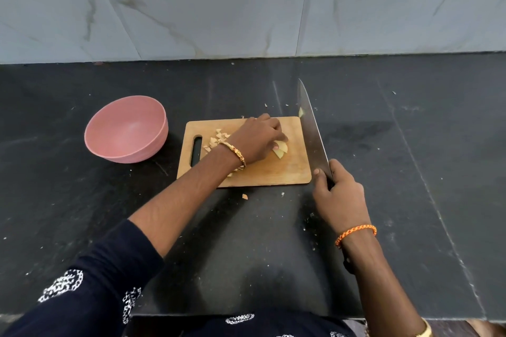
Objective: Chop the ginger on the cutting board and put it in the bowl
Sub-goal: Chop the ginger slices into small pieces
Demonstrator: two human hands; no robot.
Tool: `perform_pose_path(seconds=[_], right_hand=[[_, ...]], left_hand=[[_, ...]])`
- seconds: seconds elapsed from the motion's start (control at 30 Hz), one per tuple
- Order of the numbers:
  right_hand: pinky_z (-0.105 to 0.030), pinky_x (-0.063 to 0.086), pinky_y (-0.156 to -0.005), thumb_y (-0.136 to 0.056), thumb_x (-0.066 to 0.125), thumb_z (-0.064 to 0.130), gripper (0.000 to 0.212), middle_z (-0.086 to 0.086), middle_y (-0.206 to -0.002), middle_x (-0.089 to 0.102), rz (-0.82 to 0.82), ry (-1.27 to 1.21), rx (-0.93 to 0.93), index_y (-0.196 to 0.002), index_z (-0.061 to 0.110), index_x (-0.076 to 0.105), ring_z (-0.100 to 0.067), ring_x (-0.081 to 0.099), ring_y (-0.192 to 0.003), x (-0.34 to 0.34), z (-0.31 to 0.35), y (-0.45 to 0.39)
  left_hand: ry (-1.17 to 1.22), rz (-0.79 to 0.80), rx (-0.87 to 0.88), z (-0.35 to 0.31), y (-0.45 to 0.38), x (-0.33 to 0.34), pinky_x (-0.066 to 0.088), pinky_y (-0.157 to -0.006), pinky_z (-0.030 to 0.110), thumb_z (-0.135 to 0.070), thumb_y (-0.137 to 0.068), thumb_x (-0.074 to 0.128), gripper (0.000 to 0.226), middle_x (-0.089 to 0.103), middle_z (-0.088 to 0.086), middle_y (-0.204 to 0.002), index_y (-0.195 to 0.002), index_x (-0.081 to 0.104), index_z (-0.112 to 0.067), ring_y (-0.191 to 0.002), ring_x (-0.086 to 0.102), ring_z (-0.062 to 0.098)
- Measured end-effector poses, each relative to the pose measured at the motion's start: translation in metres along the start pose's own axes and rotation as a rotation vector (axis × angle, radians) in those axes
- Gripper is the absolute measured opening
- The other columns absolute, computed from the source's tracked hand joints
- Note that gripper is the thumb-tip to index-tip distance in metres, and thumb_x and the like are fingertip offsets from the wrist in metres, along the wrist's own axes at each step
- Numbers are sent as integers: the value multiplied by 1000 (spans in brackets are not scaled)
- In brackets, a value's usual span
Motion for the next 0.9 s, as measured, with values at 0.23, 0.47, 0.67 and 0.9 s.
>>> perform_pose_path(seconds=[0.23,0.47,0.67,0.9], right_hand=[[-31,36,-55,-95,46,22,21,-2,-65,53,3,-16,0,-80,7,45,-27,48,-72,-3,-2,-2],[-28,35,-51,-95,47,20,25,0,-60,47,13,-20,-7,-73,11,39,-17,40,-58,-4,2,-3],[-25,33,-50,-96,46,20,22,5,-60,50,54,-11,-9,-76,12,44,-21,45,-64,0,0,-2],[-28,31,-53,-96,45,22,22,3,-58,45,125,37,46,-76,15,43,-29,45,-74,9,-15,10]], left_hand=[[-126,62,35,2,2,-1,33,-98,36,-24,-94,50,37,51,-3,-128,-131,50,-28,-119,40,18],[-24,113,48,0,1,-4,40,-95,35,-20,-91,56,36,54,4,-121,-127,55,-19,-112,48,21],[97,60,-154,-9,17,3,43,-89,32,-22,-90,58,33,54,7,-115,-121,61,-12,-105,54,24],[273,-116,-278,-23,29,13,42,-91,29,-15,-86,64,32,59,6,-111,-118,64,-12,-107,52,21]])
Point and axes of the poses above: each hand's wrist, its own y-axis away from the middle knuckle, its own x-axis out of the palm, z = x × y, the point moved 4 cm from there along -y, towards the middle knuckle
